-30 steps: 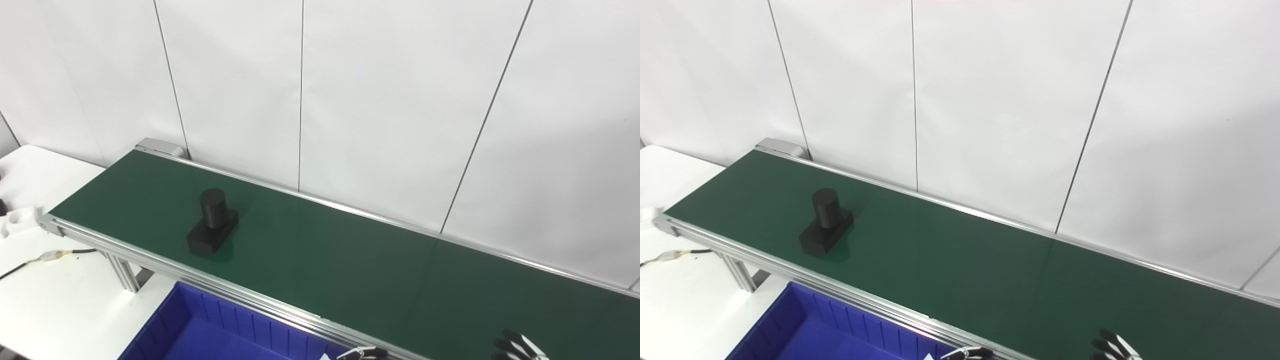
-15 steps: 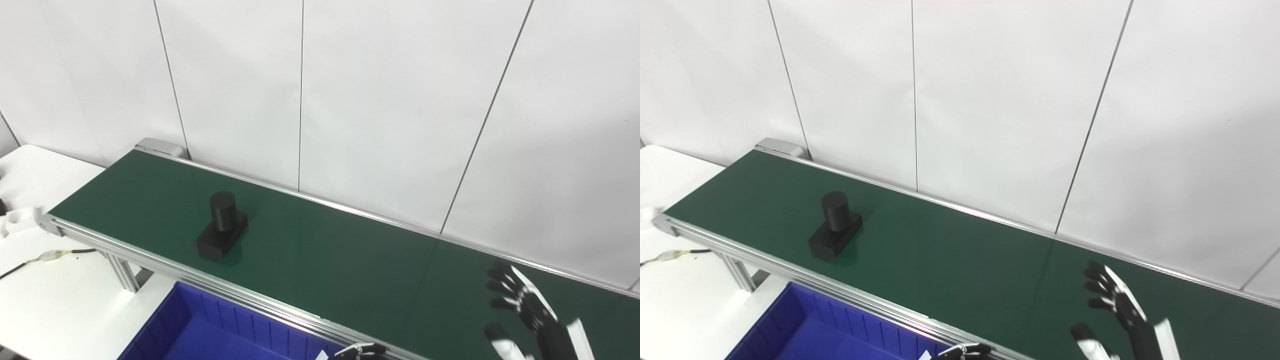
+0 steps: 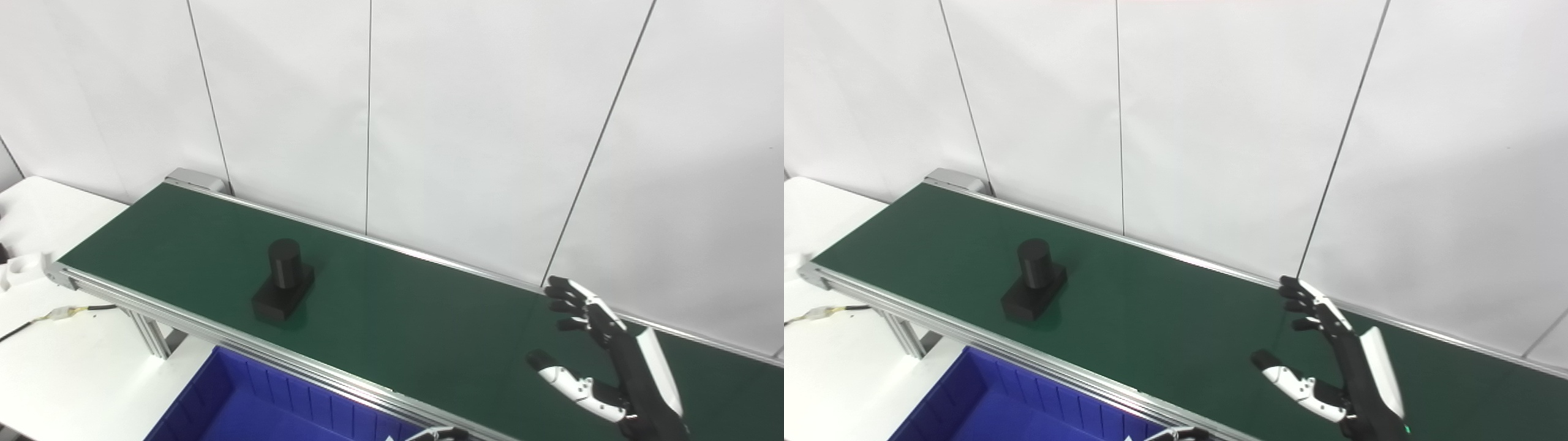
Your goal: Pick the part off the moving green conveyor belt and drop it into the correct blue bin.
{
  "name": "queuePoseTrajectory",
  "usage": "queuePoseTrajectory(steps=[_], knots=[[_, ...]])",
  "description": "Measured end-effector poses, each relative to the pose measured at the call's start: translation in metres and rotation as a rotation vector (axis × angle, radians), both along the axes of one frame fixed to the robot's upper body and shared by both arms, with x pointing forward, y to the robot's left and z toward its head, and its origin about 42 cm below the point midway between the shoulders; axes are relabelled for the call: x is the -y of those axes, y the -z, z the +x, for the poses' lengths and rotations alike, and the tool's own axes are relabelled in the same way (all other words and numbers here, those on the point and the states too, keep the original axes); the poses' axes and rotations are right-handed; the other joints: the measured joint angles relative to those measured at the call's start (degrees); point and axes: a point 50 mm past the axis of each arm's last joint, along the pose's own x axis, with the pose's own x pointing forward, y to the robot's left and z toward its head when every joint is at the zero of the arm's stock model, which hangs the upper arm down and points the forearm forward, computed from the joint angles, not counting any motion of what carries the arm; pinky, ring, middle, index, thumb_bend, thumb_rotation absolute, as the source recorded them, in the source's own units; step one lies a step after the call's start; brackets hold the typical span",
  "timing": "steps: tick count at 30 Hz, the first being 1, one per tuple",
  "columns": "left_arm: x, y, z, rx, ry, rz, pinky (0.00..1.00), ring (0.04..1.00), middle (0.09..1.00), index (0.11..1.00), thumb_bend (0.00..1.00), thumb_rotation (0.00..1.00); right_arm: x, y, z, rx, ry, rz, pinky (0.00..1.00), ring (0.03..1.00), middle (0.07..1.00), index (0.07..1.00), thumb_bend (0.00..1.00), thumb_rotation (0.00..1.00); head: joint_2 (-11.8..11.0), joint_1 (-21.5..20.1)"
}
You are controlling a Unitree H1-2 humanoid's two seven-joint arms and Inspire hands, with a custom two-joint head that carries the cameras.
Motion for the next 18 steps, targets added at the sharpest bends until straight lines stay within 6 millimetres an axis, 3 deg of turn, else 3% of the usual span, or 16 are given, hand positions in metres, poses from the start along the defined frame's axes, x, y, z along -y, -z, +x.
queuePoseTrajectory(steps=[12,18], knots=[[-0.001,-0.005,-0.001,0.019,0.025,0.001,0.65,0.723,0.762,0.779,0.9,0.57,-0.024,0.013,0.037,-0.089,-0.047,-0.011,0.74,0.809,0.829,0.846,0.59,0.32,0.0,-0.44],[0.0,-0.004,-0.002,0.017,0.027,0.0,0.65,0.72,0.765,0.785,0.9,0.56,-0.038,0.023,0.05,-0.134,-0.064,-0.03,0.72,0.8,0.822,0.843,0.63,0.36,0.09,-0.88]])
